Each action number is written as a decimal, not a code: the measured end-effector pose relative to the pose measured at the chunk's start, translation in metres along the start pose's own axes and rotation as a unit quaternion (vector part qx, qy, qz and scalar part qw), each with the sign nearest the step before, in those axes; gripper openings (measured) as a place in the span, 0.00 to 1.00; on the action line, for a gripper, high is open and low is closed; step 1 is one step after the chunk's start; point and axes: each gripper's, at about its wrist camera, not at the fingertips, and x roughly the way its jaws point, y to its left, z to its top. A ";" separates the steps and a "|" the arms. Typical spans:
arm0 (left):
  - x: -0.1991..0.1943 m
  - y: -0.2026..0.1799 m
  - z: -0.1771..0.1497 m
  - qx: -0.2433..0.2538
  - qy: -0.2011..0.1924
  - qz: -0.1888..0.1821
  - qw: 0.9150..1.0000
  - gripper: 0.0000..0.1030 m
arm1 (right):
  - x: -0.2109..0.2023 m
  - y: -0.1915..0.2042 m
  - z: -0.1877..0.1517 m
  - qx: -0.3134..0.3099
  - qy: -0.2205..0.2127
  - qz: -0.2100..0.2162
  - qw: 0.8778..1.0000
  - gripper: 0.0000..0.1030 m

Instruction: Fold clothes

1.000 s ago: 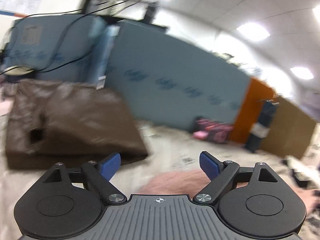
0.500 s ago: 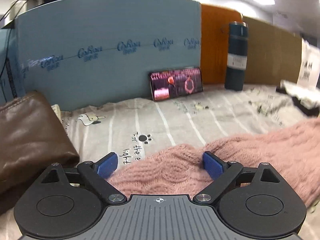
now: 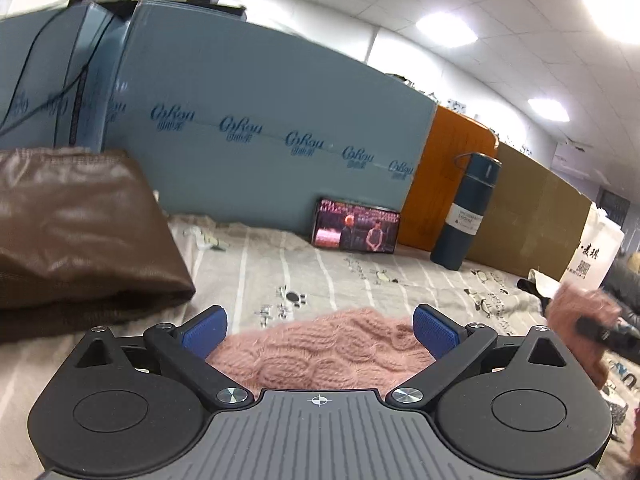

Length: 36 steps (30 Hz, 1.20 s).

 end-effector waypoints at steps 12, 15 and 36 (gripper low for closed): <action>0.000 0.005 -0.005 -0.011 0.002 -0.009 1.000 0.98 | 0.008 0.029 -0.006 -0.041 0.038 0.064 0.996 0.78; -0.001 0.005 -0.005 -0.011 0.001 -0.010 1.000 0.98 | 0.014 0.030 -0.006 -0.026 0.068 0.092 0.993 0.78; 0.000 0.008 -0.004 -0.021 0.003 -0.008 1.000 0.98 | -0.034 -0.051 0.004 0.161 -0.012 -0.023 0.987 0.91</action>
